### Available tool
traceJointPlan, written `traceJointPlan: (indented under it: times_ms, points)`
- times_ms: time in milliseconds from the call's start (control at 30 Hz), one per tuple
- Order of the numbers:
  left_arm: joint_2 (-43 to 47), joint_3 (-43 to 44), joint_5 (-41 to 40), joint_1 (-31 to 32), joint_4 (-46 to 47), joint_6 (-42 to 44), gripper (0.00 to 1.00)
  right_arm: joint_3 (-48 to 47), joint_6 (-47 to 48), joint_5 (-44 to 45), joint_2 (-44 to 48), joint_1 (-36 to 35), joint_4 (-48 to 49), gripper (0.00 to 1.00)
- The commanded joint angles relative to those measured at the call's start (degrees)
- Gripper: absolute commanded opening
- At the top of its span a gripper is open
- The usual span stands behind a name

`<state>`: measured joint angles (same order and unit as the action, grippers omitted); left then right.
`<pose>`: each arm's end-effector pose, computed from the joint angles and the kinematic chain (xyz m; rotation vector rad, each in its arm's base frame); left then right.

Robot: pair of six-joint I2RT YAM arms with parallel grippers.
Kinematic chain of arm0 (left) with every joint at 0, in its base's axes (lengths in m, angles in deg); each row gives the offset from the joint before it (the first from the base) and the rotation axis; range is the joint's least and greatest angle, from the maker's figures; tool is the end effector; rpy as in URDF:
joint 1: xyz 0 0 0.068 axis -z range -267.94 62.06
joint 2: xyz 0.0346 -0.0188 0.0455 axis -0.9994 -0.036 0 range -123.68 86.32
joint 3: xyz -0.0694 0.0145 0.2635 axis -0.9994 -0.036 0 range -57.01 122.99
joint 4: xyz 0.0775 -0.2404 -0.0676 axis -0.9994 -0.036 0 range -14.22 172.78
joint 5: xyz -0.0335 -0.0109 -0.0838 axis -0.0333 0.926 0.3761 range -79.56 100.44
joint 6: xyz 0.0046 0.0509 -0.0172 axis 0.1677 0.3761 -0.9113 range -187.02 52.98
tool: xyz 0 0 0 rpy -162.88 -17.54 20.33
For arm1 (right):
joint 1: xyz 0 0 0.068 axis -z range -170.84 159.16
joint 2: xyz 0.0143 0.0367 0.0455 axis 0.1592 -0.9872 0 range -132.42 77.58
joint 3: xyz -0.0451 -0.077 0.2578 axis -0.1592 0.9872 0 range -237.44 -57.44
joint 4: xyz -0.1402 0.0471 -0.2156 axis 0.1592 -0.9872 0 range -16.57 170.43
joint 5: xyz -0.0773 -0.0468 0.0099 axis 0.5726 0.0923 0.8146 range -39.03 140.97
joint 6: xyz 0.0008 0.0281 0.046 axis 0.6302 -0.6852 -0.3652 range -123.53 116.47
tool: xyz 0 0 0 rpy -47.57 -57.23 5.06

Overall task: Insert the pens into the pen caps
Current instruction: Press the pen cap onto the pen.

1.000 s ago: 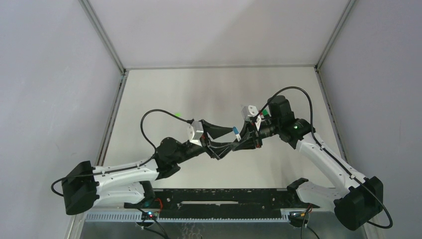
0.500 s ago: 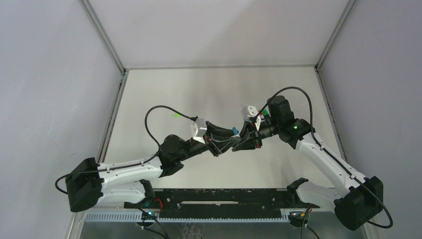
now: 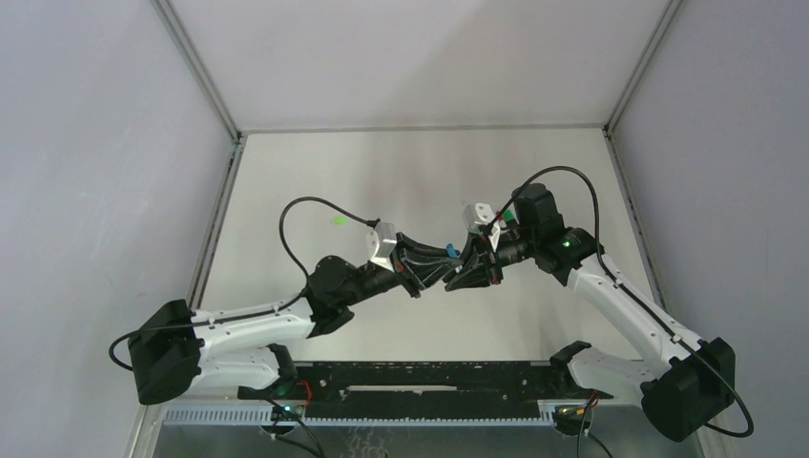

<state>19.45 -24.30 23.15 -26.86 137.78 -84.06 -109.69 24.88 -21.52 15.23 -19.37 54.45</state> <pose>0.1161 -0.2264 0.3071 0.6875 1.1350 -1.3105 0.1750 0.1338 0.3135 -1.4871 1.2965 1.3562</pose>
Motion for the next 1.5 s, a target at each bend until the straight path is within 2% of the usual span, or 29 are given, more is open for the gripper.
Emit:
traceJointPlan:
  times_ms: [0, 133, 200, 300, 500, 633, 833, 867, 1033, 1100, 1167, 1333, 1467]
  points:
    - [-0.7, 2.5, 1.4, 0.0, 1.9, -2.5, 0.00, -2.1, -1.1, -0.5, 0.4, -0.4, 1.7, 0.11]
    - [-0.3, 0.7, -2.4, 0.1, 4.2, -6.1, 0.00, -2.2, -3.3, 0.1, 0.5, -0.2, 3.3, 0.36]
    - [-0.2, -0.8, -4.8, 0.1, 6.6, -7.4, 0.00, -2.2, -5.0, 0.1, 0.4, 0.0, 4.1, 0.41]
    - [0.0, -3.1, -8.7, 0.3, 10.8, -9.3, 0.00, -2.1, -9.0, 0.2, 0.3, 0.5, 6.5, 0.46]
    - [-0.2, -5.7, -12.5, 1.0, 14.8, -9.6, 0.00, -1.0, -19.6, -1.2, 0.1, 2.1, 13.8, 0.48]
    - [-0.9, -6.1, -15.4, 1.3, 16.1, -9.7, 0.00, 1.0, -26.6, -1.0, 0.2, 2.1, 20.6, 0.46]
    - [-0.8, -7.5, -17.4, 1.5, 19.1, -9.6, 0.00, 1.1, -27.4, 0.6, -0.4, 1.0, 20.9, 0.43]
    - [-0.8, -7.5, -17.5, 1.5, 19.2, -9.5, 0.00, 1.1, -27.8, 0.7, -0.4, 0.9, 21.1, 0.39]
    - [-1.3, -7.5, -17.4, 1.5, 19.2, -9.8, 0.00, 1.1, -29.9, 0.7, -0.6, 0.5, 22.6, 0.02]
    - [-1.4, -7.5, -17.2, 1.5, 19.4, -10.1, 0.01, 1.1, -29.9, -0.4, -0.7, 0.5, 22.7, 0.00]
    - [-1.4, -7.4, -17.2, 1.5, 19.4, -10.4, 0.07, 1.1, -29.6, -1.0, -0.9, 0.5, 22.6, 0.00]
    - [0.1, -9.2, -17.2, 1.5, 19.3, -11.4, 0.35, 1.1, -26.2, -4.0, -0.7, 1.3, 20.6, 0.00]
    - [2.6, -11.4, -15.8, 1.5, 18.6, -11.7, 0.52, 1.1, -25.0, -5.0, -0.6, 1.8, 20.0, 0.00]
